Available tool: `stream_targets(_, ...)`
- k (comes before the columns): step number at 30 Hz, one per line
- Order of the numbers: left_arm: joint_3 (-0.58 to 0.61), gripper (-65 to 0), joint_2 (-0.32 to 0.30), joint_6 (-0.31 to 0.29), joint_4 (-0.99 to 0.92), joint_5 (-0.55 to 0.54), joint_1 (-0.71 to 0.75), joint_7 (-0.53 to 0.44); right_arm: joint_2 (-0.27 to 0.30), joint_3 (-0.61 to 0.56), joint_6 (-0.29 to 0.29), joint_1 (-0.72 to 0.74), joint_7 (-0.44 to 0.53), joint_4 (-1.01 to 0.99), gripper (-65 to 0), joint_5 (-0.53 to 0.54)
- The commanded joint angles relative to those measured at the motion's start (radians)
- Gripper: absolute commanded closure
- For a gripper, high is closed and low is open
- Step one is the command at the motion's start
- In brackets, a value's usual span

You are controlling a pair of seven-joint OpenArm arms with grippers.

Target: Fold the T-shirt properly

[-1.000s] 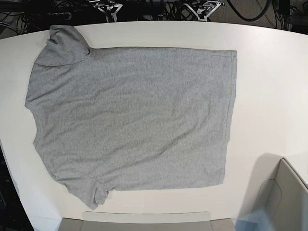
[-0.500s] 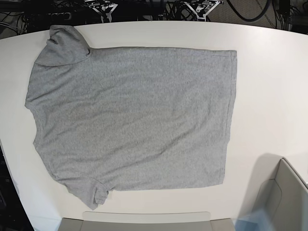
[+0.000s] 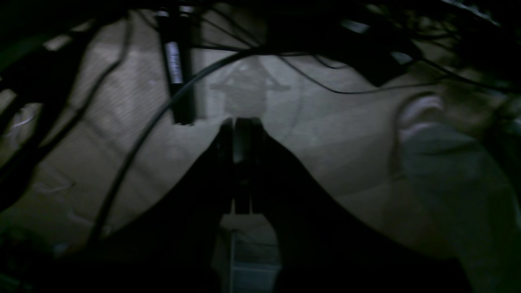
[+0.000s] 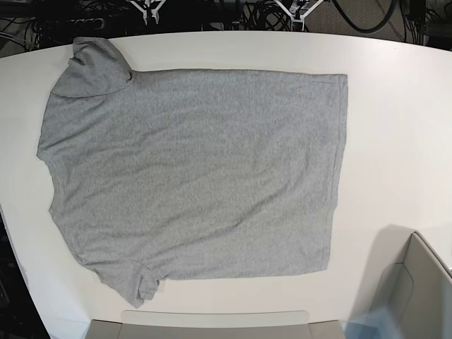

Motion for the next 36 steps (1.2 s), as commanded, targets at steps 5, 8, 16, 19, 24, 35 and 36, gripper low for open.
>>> stream_targets(5,0.002,-0.1,0.002,0.006,0.001,0.006,0.0,-0.007,-0.028,-0.001,0.011,0.035,0.01,0.002,-0.2,0.003)
stream_targets(8,0.002,-0.1,0.002,0.006,0.001,0.006,0.0,-0.011,-0.029,-0.001,0.011,0.027,0.012,0.004,-0.2,0.003)
stream_targets(16,0.004,-0.1,-0.03,0.004,-0.006,0.006,0.001,-0.013,-0.021,-0.001,0.012,-0.091,0.104,0.062,-0.2,0.001)
stream_targets(19,0.004,-0.1,-0.041,0.004,0.016,0.006,0.021,-0.016,0.011,-0.006,0.012,-0.145,0.168,0.099,-0.2,0.001)
stream_targets(24,-0.002,-0.1,-0.063,0.004,0.177,0.001,0.099,-0.097,0.023,-0.004,0.012,-0.209,0.177,0.132,-0.2,0.001)
stream_targets(35,-0.007,-0.1,-0.081,0.004,0.245,0.0,0.214,-0.172,0.051,-0.009,0.012,-0.376,0.177,0.363,-0.1,0.001)
stream_targets(36,-0.007,-0.1,-0.087,0.004,0.268,-0.002,0.234,-0.172,0.051,-0.009,0.012,-0.396,0.176,0.389,-0.1,0.001)
